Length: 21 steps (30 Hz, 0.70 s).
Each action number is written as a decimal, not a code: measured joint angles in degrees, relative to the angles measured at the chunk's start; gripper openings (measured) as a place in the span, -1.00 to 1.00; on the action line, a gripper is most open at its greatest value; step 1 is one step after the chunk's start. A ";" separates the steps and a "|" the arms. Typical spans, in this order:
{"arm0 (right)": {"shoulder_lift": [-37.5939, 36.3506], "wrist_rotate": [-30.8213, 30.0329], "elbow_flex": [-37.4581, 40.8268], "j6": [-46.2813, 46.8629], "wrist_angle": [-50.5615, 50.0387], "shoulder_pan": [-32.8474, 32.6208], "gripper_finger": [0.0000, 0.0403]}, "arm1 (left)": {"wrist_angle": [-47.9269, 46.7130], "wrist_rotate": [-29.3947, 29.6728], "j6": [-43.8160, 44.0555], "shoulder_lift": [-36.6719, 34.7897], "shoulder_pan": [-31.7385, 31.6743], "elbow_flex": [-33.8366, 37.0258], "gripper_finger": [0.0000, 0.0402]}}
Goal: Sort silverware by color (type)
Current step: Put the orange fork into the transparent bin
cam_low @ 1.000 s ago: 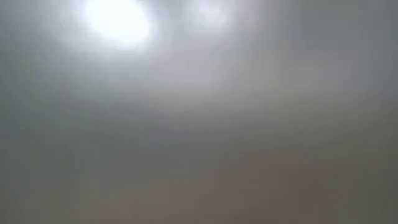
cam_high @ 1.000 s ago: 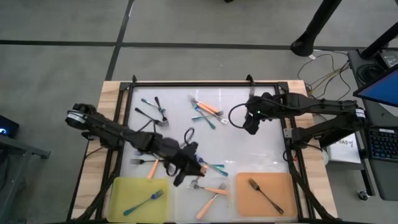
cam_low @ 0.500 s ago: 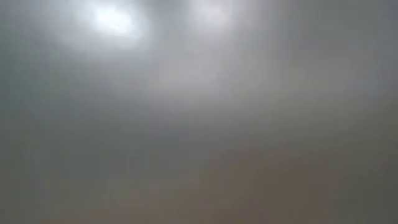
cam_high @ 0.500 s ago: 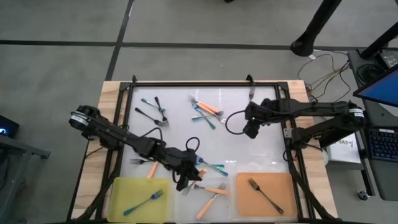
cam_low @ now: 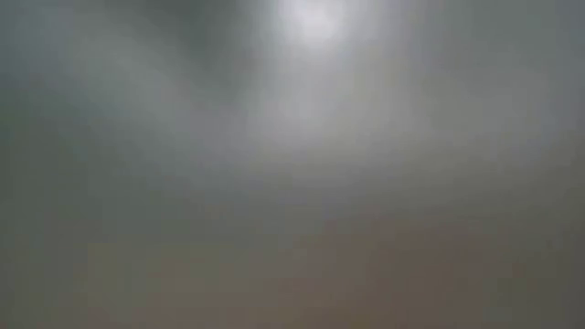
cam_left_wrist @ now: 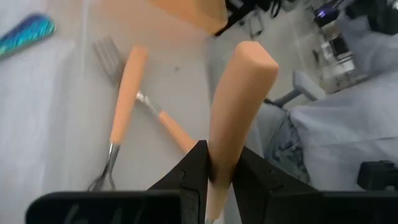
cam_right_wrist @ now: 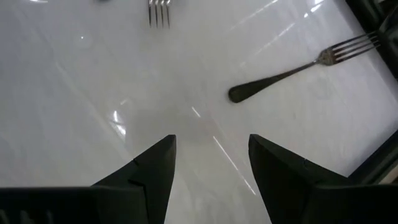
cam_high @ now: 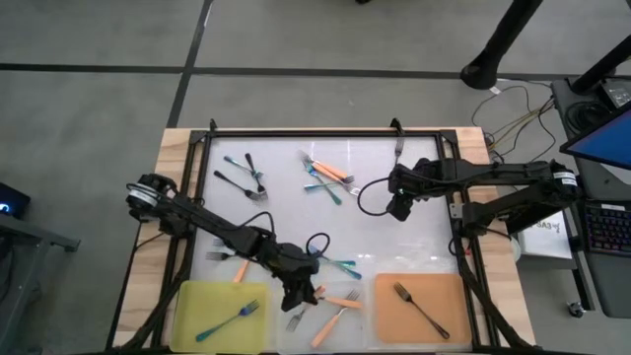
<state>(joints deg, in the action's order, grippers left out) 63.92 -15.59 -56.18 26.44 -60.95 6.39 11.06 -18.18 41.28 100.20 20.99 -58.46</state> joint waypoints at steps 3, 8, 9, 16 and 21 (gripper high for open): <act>0.00 -1.27 0.00 -0.02 -0.01 0.00 -0.05 | 4.30 -0.38 0.00 0.42 -0.08 0.00 -0.75; 0.00 -2.65 0.00 -0.02 -0.02 0.00 -0.05 | 7.04 -1.12 -0.31 0.27 -0.83 0.00 -0.59; 0.00 -2.65 0.00 -0.02 -0.03 0.00 -0.05 | 6.93 -1.69 -0.32 0.27 -0.91 0.00 -0.56; 0.00 -2.58 -0.03 -0.02 -0.02 0.02 -0.05 | 10.78 -1.59 -0.78 0.75 -1.60 0.00 -0.30; 0.00 -2.55 -0.03 -0.07 -0.03 0.02 -0.05 | 16.66 -1.66 -5.88 0.81 -3.65 -2.17 -0.21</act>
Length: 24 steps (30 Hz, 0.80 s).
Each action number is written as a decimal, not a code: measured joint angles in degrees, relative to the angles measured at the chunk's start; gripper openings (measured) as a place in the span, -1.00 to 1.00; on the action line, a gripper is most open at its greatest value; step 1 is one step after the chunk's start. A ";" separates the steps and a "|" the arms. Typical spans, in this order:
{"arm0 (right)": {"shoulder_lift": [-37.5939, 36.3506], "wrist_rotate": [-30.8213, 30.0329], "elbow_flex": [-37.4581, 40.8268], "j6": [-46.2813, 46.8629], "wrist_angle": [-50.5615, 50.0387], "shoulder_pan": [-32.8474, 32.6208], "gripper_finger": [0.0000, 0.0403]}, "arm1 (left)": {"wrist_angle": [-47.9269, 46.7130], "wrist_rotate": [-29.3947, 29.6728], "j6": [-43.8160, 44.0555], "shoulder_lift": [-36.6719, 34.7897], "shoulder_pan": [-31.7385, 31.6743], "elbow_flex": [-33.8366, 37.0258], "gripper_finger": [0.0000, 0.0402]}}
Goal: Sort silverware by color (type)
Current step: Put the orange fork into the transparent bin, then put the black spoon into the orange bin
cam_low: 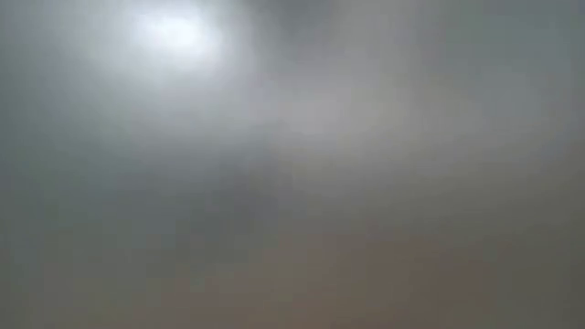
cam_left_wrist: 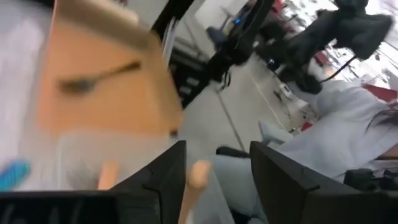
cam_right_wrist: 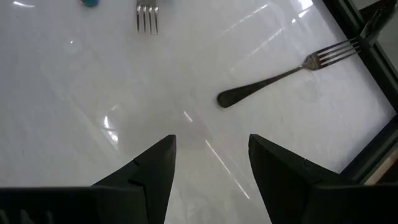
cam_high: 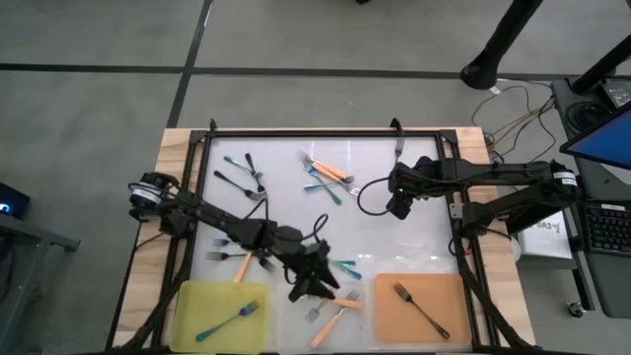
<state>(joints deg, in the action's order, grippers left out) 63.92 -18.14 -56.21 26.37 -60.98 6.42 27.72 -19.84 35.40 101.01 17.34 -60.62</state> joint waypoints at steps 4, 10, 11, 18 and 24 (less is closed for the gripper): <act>0.00 0.04 0.00 0.00 -0.01 0.00 -0.05 | -1.79 -0.93 -3.18 0.00 -0.31 -3.35 -0.20; 0.00 -0.06 0.00 -0.70 -0.01 0.00 -0.05 | -5.79 -1.35 -8.04 0.02 -0.31 -7.48 -0.20; 0.00 -0.22 0.00 -0.72 -0.01 0.00 -0.05 | -7.14 -1.34 -8.07 0.02 -0.31 -8.21 -0.20; 0.82 -1.23 0.00 6.27 0.12 2.99 -0.05 | -23.85 4.63 -8.90 0.02 0.05 -14.68 -0.20; 5.91 1.91 0.04 7.10 2.51 13.60 -0.05 | -25.71 18.13 -12.78 -0.93 0.88 -16.66 -0.20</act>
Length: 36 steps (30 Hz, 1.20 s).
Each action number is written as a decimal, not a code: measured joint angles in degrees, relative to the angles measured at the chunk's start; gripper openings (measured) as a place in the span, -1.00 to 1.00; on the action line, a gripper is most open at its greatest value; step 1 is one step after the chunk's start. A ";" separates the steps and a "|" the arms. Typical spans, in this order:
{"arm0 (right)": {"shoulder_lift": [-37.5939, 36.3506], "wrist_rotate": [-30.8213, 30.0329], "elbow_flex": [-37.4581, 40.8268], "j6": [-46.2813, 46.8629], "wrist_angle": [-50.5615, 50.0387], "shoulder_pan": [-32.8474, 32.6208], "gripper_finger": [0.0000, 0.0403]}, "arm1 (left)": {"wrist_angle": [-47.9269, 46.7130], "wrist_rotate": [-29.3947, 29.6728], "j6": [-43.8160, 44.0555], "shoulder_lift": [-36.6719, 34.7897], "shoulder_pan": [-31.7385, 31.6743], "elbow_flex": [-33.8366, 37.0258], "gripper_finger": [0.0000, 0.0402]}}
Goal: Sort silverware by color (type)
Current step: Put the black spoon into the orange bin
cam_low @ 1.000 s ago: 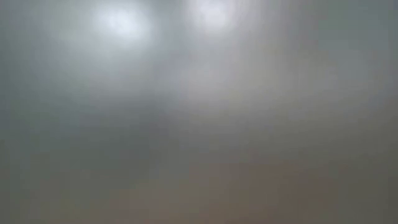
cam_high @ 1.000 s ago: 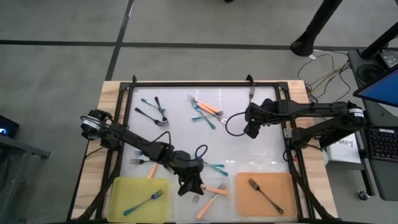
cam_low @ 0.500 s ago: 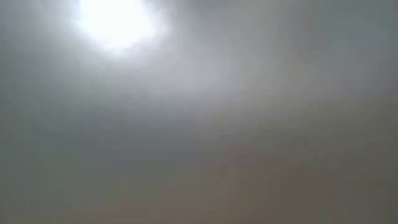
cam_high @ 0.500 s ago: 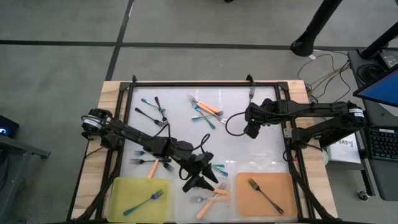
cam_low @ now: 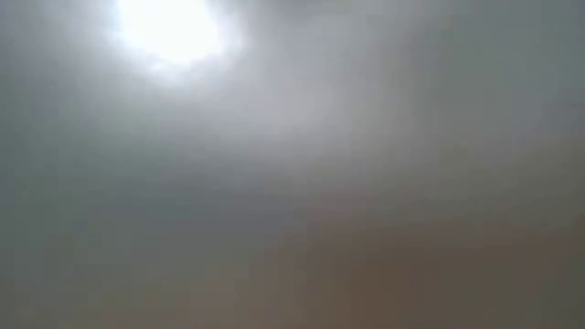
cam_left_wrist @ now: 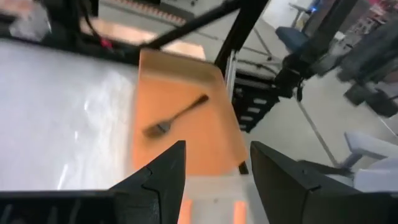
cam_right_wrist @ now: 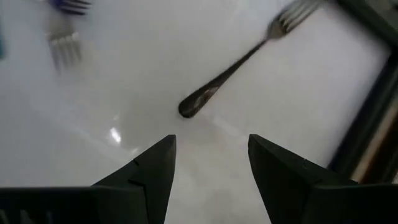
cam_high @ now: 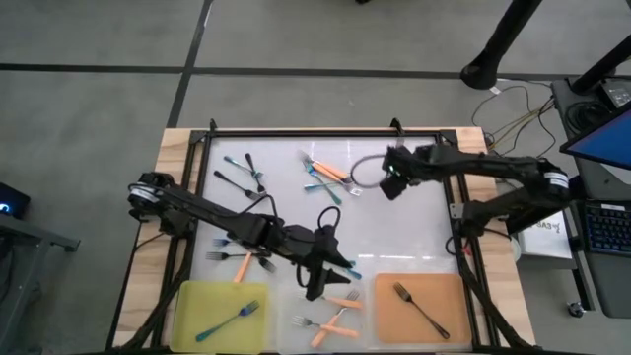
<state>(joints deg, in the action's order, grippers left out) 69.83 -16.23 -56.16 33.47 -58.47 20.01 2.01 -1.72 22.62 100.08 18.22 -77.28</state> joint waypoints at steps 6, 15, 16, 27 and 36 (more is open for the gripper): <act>8.63 6.19 0.03 -1.12 6.41 10.90 -0.05 | -2.99 1.04 -1.39 -1.75 0.02 0.50 -0.20; 21.29 12.12 -2.86 -3.00 11.01 23.01 -0.05 | -11.45 7.18 -3.20 -5.17 0.06 2.51 -0.20; 22.29 12.18 -3.27 -3.01 11.37 23.58 -0.05 | -11.53 7.20 -3.88 -5.76 0.07 3.09 -0.20; 29.21 12.46 -7.25 -6.20 13.59 26.92 -0.08 | -12.04 17.16 -6.60 -15.82 -1.59 7.85 -0.20; 31.49 14.86 -7.46 -8.52 14.48 28.91 -0.44 | -15.45 26.82 -7.74 -21.36 -0.75 8.09 -0.20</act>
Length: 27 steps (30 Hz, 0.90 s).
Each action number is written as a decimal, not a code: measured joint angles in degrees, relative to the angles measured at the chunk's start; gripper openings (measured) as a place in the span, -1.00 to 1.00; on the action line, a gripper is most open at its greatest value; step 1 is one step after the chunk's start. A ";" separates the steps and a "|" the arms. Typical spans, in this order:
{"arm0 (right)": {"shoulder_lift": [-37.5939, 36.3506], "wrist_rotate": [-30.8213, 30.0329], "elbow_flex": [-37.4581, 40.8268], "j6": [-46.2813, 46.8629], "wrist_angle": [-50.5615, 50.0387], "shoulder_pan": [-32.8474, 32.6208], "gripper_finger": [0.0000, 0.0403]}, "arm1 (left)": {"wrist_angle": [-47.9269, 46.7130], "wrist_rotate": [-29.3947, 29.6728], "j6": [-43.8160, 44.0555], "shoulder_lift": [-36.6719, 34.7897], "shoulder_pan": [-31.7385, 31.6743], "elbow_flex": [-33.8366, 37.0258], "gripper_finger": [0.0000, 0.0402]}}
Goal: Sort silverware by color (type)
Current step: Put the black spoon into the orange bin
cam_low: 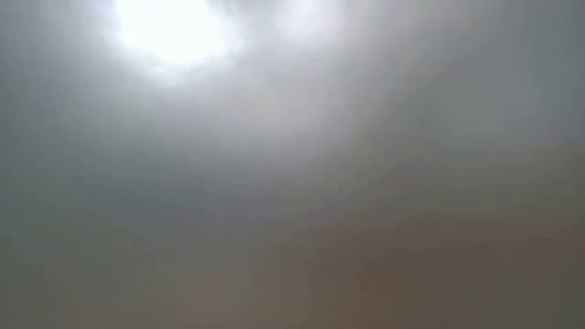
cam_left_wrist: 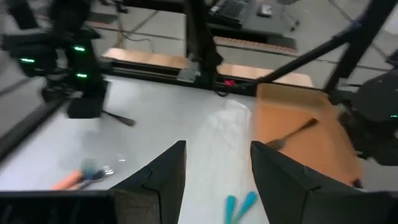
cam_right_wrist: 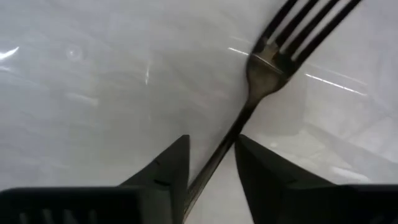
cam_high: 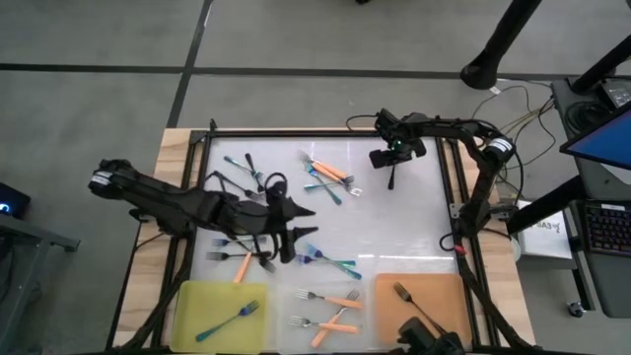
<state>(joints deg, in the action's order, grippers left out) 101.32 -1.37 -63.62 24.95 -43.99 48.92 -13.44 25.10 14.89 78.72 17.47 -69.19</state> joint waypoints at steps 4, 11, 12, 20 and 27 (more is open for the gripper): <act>-0.32 1.01 0.12 -1.27 0.23 0.50 -0.70 | -2.90 5.45 -0.65 -3.48 0.03 -0.02 -0.20; -1.48 1.30 0.26 -3.52 0.16 0.73 -0.94 | -6.66 10.15 0.78 -9.13 0.46 -0.04 -0.20; -1.70 1.46 0.16 -4.11 -0.07 0.77 -0.94 | -7.14 10.61 1.02 -9.65 0.55 -0.04 -0.20; -6.42 4.76 -3.26 -8.57 -5.96 0.46 -0.95 | -11.45 14.06 4.48 -11.32 0.92 -0.04 -0.20; -17.13 10.65 -2.48 -15.59 -14.83 -4.60 -0.95 | -18.28 14.97 13.22 -9.41 1.37 3.23 -0.20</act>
<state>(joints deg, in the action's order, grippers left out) 84.19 9.28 -66.10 9.36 -58.82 44.32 -31.73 40.07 28.10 69.31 18.84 -65.96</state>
